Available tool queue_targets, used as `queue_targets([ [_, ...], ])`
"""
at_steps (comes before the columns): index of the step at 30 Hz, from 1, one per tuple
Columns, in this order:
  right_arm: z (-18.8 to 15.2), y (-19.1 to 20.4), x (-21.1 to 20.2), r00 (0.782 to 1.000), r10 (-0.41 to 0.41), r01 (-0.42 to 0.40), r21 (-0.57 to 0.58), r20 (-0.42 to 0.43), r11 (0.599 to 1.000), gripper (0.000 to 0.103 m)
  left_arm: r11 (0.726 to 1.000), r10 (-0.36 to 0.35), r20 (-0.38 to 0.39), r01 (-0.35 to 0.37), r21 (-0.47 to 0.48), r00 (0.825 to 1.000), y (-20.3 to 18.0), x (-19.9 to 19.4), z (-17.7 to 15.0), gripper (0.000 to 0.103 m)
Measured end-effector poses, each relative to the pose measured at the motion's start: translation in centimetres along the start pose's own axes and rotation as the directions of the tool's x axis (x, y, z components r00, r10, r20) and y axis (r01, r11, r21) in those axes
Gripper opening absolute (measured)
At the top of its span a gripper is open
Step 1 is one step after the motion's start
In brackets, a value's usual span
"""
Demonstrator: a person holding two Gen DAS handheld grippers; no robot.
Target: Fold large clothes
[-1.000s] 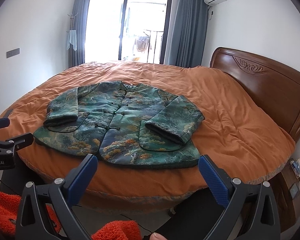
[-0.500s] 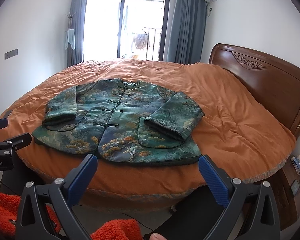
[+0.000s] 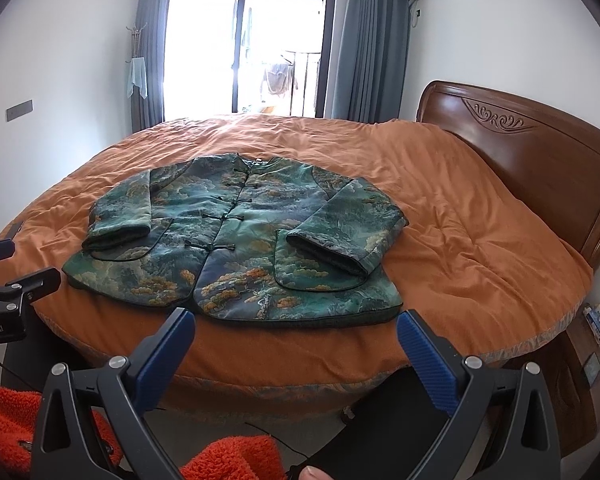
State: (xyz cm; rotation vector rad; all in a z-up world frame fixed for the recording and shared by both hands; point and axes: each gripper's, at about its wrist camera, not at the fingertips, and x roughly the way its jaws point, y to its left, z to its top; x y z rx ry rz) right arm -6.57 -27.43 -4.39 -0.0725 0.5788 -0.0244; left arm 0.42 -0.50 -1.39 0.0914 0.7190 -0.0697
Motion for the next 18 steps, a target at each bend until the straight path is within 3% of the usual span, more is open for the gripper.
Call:
queue_targets([
  [18, -0.37, 0.03, 0.23, 1.0, 0.014, -0.014, 0.0, -0.004, 1.0, 0.103, 1.0, 0.014, -0.015, -0.014, 0.009, 1.0, 0.25, 0.22, -0.46, 0.103],
])
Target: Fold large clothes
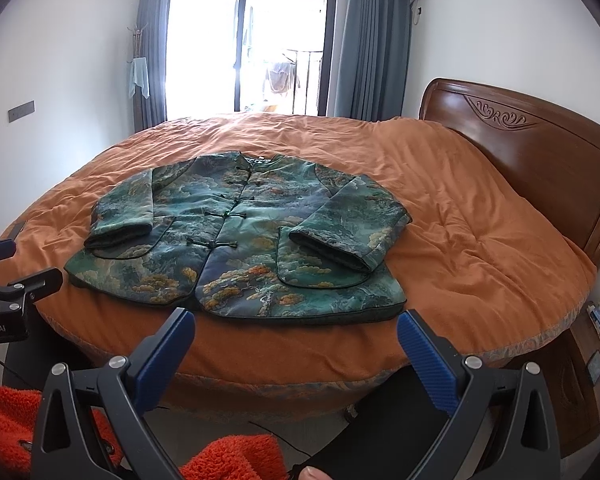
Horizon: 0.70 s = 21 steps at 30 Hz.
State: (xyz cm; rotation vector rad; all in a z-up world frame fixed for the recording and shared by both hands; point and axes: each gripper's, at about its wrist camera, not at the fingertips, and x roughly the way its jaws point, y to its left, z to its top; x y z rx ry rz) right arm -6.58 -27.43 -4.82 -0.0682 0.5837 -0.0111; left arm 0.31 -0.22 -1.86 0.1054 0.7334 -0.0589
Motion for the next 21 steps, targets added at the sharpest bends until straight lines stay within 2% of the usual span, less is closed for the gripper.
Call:
queue_targets([
  [16, -0.32, 0.44, 0.07, 1.0, 0.013, -0.013, -0.018, -0.001, 1.0, 0.103, 1.0, -0.002, 0.009, 0.002, -0.001, 1.0, 0.32, 0.0, 0.13, 0.103],
  [21, 0.04, 0.39, -0.27, 0.999, 0.035, -0.034, -0.032, 0.039, 0.999, 0.103, 1.0, 0.0, 0.029, 0.0, -0.001, 1.0, 0.31, -0.26, 0.67, 0.103],
])
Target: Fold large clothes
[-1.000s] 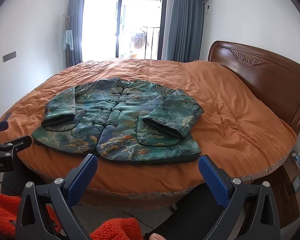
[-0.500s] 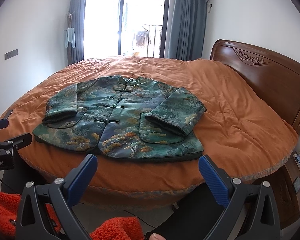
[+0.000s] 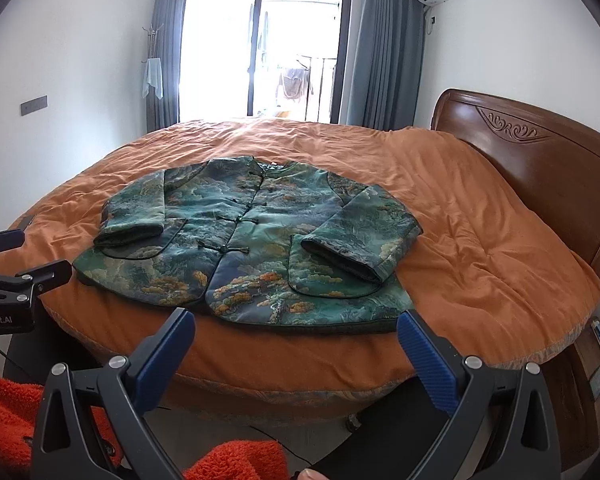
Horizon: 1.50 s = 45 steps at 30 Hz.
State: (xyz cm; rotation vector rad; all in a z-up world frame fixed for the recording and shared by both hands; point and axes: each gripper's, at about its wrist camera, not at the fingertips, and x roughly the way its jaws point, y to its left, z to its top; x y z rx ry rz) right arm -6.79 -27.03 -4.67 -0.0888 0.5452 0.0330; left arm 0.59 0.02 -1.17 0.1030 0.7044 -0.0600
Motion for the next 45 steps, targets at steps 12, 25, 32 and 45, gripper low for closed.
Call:
queue_targets([
  [12, 3.4, 0.6, 0.1, 0.985, 0.079, -0.065, -0.095, 0.152, 0.993, 0.103, 0.999, 0.048, 0.164, -0.051, 0.011, 0.985, 1.5, -0.2, 4.7, 0.103],
  [25, 5.7, -2.6, 1.3, 0.943, 0.251, -0.239, -0.078, 0.22, 0.968, 0.103, 0.993, -0.066, 0.071, 0.073, -0.093, 0.995, 1.9, 2.2, 3.7, 0.103],
  [32, 4.2, -3.1, 6.4, 0.998, 0.013, -0.006, -0.113, 0.063, 0.994, 0.103, 0.995, -0.069, 0.016, 0.07, -0.067, 0.998, 1.7, 3.5, 3.2, 0.103],
  [45, 4.0, -5.8, 26.7, 0.974, 0.043, -0.147, -0.476, -0.223, 0.867, 0.07, 0.996, -0.051, -0.046, 0.048, -0.074, 0.998, 1.8, 4.4, 2.2, 0.103],
])
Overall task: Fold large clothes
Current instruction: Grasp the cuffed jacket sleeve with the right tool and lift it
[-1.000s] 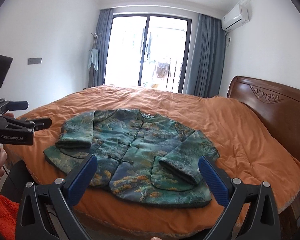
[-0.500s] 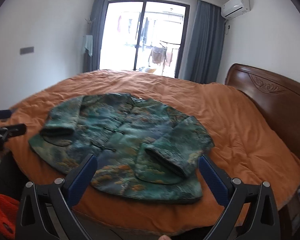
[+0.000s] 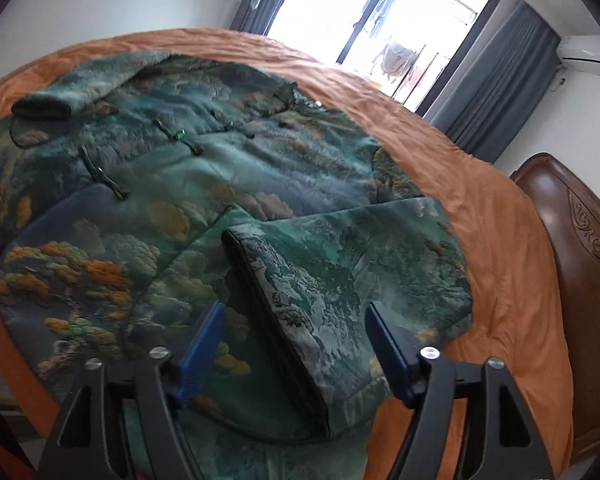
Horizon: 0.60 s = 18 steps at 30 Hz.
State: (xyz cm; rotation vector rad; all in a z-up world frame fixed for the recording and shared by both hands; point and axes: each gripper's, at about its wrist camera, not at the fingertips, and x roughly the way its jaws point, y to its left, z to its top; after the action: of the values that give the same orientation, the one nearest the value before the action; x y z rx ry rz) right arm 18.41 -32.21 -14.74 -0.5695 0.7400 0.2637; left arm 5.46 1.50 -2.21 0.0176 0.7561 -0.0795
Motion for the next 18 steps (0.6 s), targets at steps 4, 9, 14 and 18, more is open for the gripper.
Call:
queue_targets([
  [4, -0.4, -1.2, 3.5, 0.997, 0.048, -0.046, 0.036, -0.065, 0.998, 0.039, 1.0, 0.019, -0.037, -0.019, -0.003, 0.999, 0.1, 0.6, -0.3, 0.103],
  [9, -0.1, -7.1, -1.0, 0.999, 0.01, -0.024, 0.292, 0.047, 0.956, 0.009, 0.999, 0.035, -0.057, -0.034, 0.015, 0.998, -0.1, 1.3, -0.3, 0.103],
  [14, -2.0, -16.6, -6.5, 0.97, -0.232, 0.175, 0.455, 0.074, 0.873, 0.009, 0.999, 0.012, -0.063, -0.01, 0.041, 0.998, -1.0, 2.4, 0.3, 0.103],
  [18, -5.4, -24.0, -7.9, 0.892, -0.449, 0.406, 0.526, -0.051, 0.747, 0.011, 0.997, 0.013, -0.039, -0.01, 0.073, 0.999, -1.2, 2.9, 1.2, 0.103],
])
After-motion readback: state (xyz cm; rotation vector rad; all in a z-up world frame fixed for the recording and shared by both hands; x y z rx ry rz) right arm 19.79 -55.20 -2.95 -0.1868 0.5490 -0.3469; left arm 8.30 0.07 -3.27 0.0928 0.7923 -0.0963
